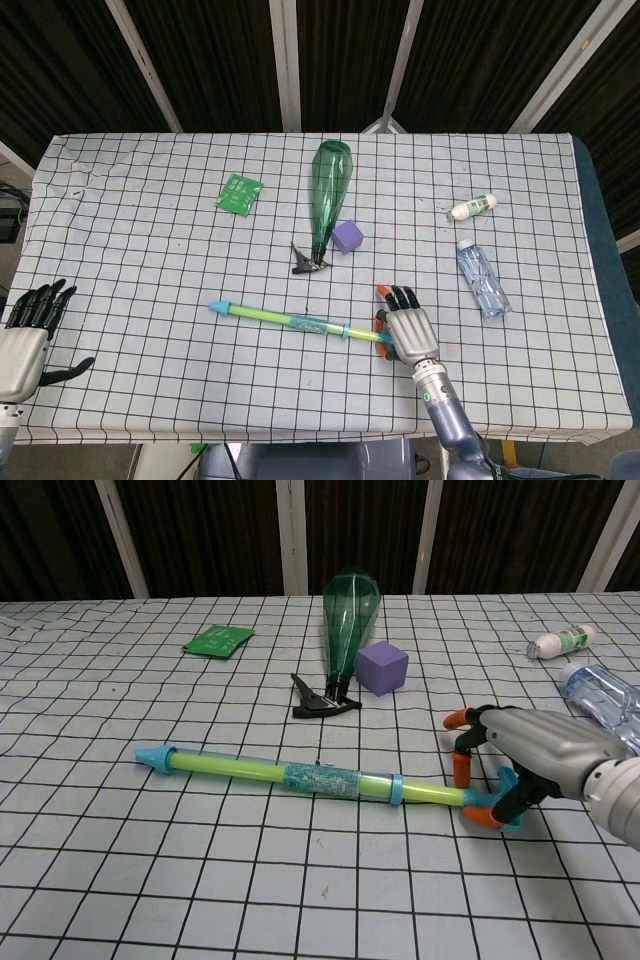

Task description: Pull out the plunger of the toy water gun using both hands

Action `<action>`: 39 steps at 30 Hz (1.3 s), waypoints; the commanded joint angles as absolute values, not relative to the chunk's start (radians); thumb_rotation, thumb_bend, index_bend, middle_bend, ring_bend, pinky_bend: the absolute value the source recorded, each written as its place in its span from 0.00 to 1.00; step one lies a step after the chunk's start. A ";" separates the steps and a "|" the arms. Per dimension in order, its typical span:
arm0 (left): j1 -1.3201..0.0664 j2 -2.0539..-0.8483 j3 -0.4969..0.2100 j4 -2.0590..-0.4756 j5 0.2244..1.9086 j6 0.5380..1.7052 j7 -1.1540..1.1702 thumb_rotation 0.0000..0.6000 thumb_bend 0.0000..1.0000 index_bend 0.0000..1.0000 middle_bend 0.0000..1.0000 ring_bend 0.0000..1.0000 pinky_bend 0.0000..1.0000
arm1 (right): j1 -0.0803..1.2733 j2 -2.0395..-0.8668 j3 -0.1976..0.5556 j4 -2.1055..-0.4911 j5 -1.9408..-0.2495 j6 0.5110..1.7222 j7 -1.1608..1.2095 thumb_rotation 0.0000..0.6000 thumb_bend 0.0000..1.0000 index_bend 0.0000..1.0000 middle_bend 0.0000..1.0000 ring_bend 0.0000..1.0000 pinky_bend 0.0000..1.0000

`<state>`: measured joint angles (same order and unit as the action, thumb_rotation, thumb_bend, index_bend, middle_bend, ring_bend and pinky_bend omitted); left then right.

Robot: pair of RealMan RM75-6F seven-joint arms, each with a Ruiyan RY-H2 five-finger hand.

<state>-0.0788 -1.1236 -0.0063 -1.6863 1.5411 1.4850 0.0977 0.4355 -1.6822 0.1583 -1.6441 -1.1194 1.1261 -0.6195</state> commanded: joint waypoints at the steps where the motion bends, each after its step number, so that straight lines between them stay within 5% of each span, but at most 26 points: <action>1: -0.079 -1.124 -0.005 -1.688 1.543 1.484 0.099 1.00 0.05 0.00 0.00 0.00 0.00 | 0.436 -1.676 0.155 -1.649 -1.121 1.128 -0.613 1.00 0.40 0.66 0.16 0.00 0.00; 11: -0.138 -1.073 -0.021 -1.760 1.540 1.403 0.155 1.00 0.15 0.08 0.00 0.00 0.00 | 0.441 -1.637 0.135 -1.667 -1.142 1.123 -0.579 1.00 0.42 0.67 0.17 0.00 0.00; 19: -0.324 -1.027 -0.104 -1.815 1.480 1.170 0.274 1.00 0.25 0.17 0.02 0.00 0.00 | 0.450 -1.620 0.126 -1.680 -1.142 1.119 -0.571 1.00 0.42 0.67 0.17 0.00 0.00; 30: -0.537 -1.174 -0.152 -1.715 1.365 0.906 0.438 1.00 0.26 0.33 0.08 0.00 0.00 | 0.455 -1.597 0.123 -1.697 -1.130 1.128 -0.574 1.00 0.42 0.67 0.17 0.00 0.00; 39: -0.606 -1.320 -0.141 -1.634 1.271 0.852 0.539 1.00 0.30 0.37 0.10 0.00 0.00 | 0.461 -1.584 0.121 -1.703 -1.123 1.132 -0.573 1.00 0.42 0.67 0.17 0.00 0.00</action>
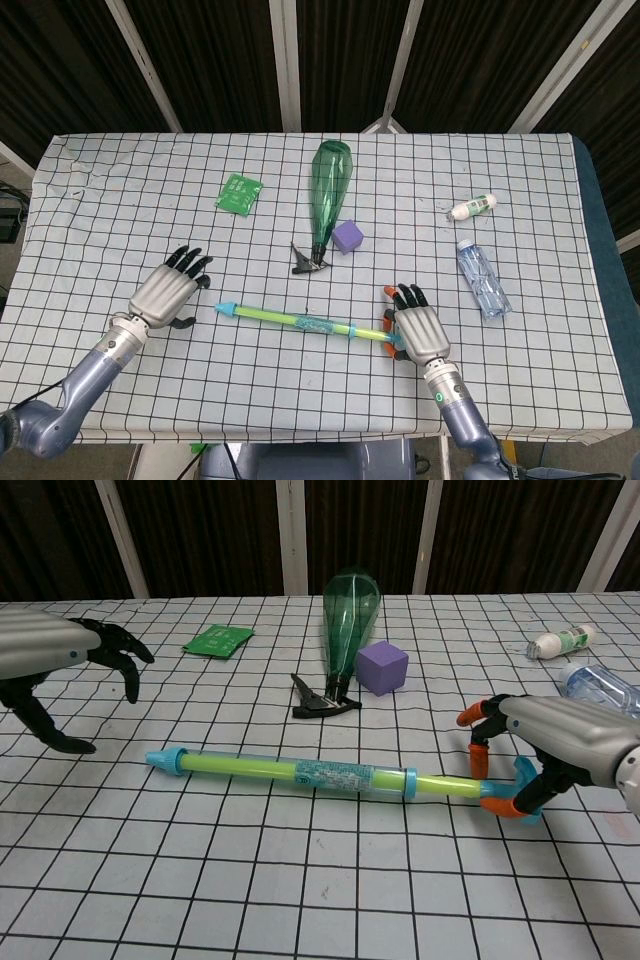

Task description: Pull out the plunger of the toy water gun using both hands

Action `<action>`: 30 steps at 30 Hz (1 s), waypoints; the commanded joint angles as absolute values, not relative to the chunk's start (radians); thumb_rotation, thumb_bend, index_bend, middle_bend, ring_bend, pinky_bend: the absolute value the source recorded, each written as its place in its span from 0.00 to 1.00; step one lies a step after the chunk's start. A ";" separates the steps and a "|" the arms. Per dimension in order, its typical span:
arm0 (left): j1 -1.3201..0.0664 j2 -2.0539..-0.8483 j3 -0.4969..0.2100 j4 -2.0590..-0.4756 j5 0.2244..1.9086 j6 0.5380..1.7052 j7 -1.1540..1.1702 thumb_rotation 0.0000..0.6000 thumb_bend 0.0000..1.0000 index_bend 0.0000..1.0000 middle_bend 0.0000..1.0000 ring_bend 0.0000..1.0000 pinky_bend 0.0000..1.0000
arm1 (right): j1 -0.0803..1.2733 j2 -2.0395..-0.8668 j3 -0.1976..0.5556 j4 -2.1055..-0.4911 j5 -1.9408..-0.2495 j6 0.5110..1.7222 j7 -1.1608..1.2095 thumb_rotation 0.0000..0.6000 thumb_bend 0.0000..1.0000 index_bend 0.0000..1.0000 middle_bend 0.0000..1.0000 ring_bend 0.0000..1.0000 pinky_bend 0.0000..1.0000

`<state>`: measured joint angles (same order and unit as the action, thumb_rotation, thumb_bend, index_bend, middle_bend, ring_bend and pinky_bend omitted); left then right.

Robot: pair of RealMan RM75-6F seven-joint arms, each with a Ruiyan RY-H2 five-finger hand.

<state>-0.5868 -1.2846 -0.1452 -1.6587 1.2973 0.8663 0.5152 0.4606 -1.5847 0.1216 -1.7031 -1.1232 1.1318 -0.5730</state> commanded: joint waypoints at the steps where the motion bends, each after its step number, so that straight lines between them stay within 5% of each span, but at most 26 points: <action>1: -0.611 -1.337 -0.140 -1.626 1.259 0.849 0.547 1.00 0.30 0.37 0.10 0.00 0.00 | 0.462 -1.583 0.121 -1.703 -1.121 1.131 -0.573 1.00 0.42 0.67 0.17 0.00 0.00; 21: -0.663 -1.511 -0.125 -1.550 1.123 0.890 0.622 1.00 0.48 0.38 0.12 0.00 0.00 | 0.472 -1.586 0.106 -1.704 -1.111 1.138 -0.574 1.00 0.42 0.67 0.17 0.00 0.00; 30: -0.677 -1.535 -0.113 -1.545 1.089 0.893 0.621 1.00 0.48 0.39 0.12 0.00 0.00 | 0.474 -1.584 0.099 -1.706 -1.104 1.146 -0.581 1.00 0.42 0.67 0.17 0.00 0.00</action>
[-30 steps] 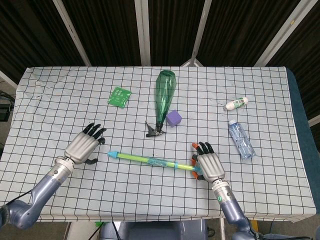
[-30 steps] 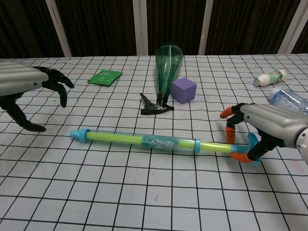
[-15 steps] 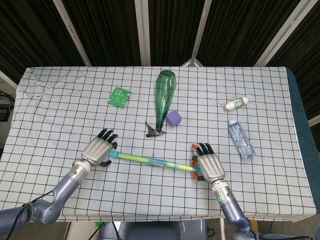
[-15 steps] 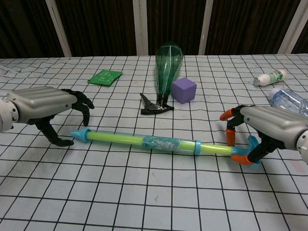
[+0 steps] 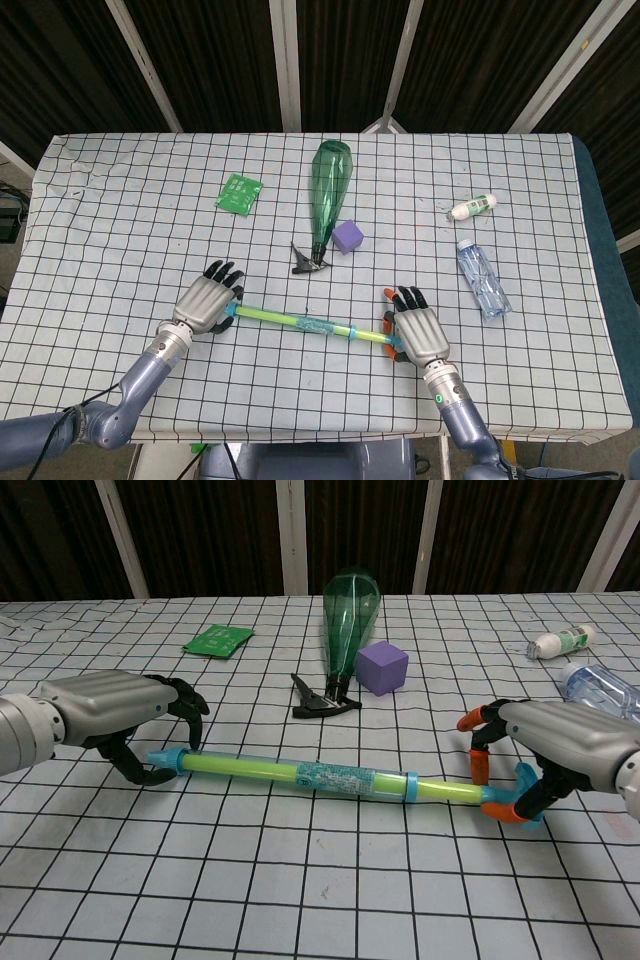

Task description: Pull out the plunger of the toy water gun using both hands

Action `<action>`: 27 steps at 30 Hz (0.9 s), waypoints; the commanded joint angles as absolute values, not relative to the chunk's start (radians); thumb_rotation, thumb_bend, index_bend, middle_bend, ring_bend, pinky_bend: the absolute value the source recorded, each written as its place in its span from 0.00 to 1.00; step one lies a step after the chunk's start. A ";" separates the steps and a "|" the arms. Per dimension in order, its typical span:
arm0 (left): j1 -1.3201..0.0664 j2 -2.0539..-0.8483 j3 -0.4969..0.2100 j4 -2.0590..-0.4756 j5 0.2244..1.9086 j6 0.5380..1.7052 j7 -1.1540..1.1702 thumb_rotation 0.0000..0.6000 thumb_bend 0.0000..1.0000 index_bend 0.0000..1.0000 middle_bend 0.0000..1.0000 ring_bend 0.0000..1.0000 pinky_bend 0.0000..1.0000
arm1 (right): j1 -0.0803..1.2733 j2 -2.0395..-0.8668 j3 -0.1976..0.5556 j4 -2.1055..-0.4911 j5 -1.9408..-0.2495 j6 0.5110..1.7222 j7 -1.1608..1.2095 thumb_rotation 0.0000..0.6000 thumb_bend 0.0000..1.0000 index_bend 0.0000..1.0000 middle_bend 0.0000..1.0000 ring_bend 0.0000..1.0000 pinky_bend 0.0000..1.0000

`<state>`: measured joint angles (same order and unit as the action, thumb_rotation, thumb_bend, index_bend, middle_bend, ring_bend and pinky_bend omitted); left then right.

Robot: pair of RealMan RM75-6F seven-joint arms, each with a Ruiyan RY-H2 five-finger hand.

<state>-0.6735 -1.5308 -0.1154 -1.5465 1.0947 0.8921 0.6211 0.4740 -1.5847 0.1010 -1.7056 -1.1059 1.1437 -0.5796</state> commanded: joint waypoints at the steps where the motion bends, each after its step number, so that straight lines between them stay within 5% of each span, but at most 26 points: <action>1: -0.678 -1.537 -0.113 -1.545 1.087 0.895 0.620 1.00 0.48 0.39 0.12 0.00 0.00 | 0.474 -1.585 0.098 -1.707 -1.103 1.146 -0.582 1.00 0.43 0.67 0.17 0.00 0.00; 12: -0.679 -1.554 -0.109 -1.542 1.101 0.939 0.588 1.00 0.53 0.56 0.16 0.00 0.00 | 0.477 -1.587 0.090 -1.712 -1.107 1.153 -0.584 1.00 0.43 0.67 0.17 0.00 0.00; 27: -0.644 -1.480 -0.074 -1.611 1.138 0.994 0.545 1.00 0.53 0.59 0.17 0.00 0.00 | 0.476 -1.553 0.104 -1.745 -1.125 1.188 -0.581 1.00 0.43 0.67 0.17 0.00 0.00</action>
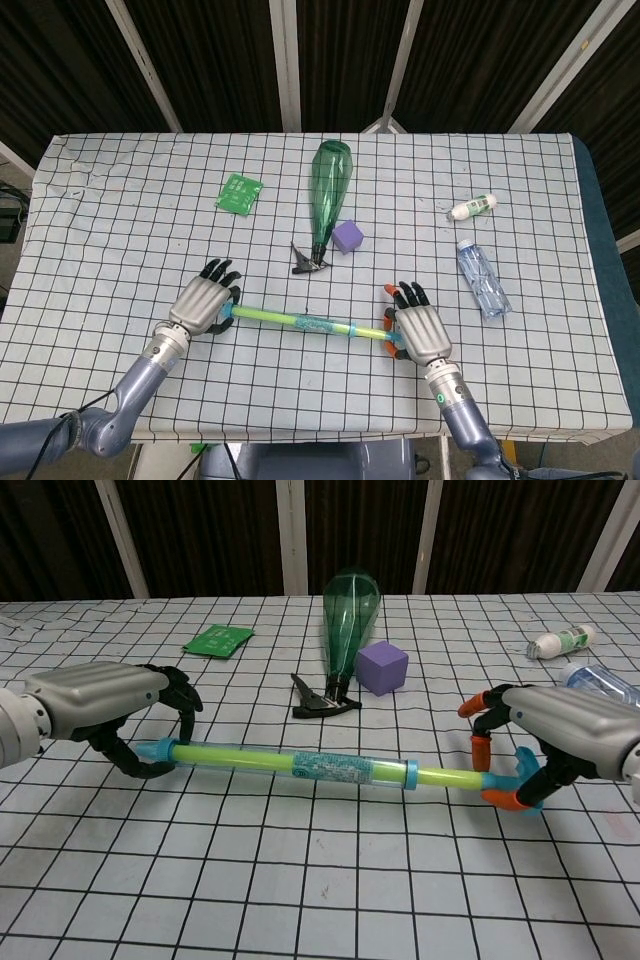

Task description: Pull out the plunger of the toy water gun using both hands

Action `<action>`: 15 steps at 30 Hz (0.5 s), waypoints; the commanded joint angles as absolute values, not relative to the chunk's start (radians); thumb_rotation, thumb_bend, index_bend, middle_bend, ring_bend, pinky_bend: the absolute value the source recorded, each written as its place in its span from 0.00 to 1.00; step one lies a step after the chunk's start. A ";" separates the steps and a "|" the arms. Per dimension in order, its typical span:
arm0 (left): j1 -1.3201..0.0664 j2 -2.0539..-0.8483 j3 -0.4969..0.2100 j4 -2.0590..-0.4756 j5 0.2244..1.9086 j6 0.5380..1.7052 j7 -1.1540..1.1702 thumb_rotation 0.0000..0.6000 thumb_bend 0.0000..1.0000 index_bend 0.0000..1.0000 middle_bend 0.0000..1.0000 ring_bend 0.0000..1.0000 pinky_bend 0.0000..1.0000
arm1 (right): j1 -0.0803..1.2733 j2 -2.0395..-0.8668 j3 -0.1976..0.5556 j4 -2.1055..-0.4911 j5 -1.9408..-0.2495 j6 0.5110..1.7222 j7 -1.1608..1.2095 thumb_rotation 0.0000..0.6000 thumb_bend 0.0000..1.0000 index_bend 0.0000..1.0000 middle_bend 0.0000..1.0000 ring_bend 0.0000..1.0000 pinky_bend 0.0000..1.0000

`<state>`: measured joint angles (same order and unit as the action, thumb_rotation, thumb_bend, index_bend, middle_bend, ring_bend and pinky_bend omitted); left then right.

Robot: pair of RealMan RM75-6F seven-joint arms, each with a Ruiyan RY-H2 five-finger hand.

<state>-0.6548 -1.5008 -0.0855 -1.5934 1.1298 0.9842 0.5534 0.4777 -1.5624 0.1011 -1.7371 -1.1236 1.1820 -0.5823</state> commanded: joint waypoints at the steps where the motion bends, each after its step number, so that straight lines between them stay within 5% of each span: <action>1: -0.638 -1.467 -0.067 -1.618 1.143 0.998 0.541 1.00 0.53 0.59 0.17 0.00 0.00 | 0.475 -1.546 0.104 -1.750 -1.126 1.191 -0.582 1.00 0.43 0.67 0.17 0.00 0.00; 15: -0.578 -1.341 -0.016 -1.667 1.197 1.042 0.464 1.00 0.53 0.60 0.18 0.00 0.00 | 0.453 -1.459 0.097 -1.797 -1.143 1.224 -0.572 1.00 0.43 0.67 0.17 0.00 0.00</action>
